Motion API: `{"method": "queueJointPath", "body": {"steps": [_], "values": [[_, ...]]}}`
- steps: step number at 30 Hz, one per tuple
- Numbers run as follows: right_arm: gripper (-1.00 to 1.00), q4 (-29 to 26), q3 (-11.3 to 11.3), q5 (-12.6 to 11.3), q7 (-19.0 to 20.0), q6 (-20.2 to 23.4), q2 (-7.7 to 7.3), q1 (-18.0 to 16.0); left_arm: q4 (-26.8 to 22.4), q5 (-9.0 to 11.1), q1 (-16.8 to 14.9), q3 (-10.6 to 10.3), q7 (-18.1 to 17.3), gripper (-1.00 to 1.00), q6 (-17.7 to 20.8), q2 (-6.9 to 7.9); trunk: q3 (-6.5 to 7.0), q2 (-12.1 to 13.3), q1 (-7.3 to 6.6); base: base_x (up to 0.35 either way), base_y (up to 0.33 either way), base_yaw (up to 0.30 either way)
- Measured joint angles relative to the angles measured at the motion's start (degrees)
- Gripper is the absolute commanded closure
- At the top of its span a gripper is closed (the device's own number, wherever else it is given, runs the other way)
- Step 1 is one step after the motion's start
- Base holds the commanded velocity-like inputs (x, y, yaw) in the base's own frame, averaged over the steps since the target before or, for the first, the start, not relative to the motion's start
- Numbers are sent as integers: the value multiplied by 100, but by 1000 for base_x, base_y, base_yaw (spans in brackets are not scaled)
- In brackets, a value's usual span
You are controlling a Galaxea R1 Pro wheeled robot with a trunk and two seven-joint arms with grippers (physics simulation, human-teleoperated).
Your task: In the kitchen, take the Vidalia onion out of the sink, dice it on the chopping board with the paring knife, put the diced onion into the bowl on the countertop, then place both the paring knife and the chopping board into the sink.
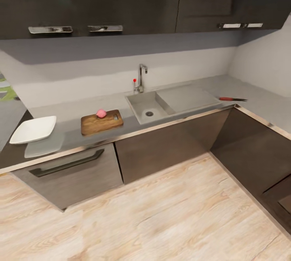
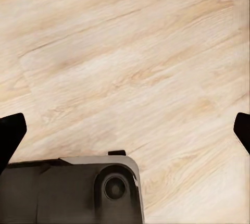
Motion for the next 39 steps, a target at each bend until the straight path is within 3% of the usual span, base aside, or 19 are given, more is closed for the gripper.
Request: {"method": "queueJointPath", "body": {"steps": [13,17,39], "values": [[-100,3,0,0,0,0,0,0,12,0,0,0,0,-100,0,-7,90,0,0,220,-222,-208],[-100,6,0,1,0,0,0,0,127,0,0,3,0,-100,0,-82,117,-1,1,163,-160,-208],[-100,10,1,0,-1,0,0,0,213,1,0,9,-9,-100,-2,-131,269,0,2,10,-10,-208]]}}
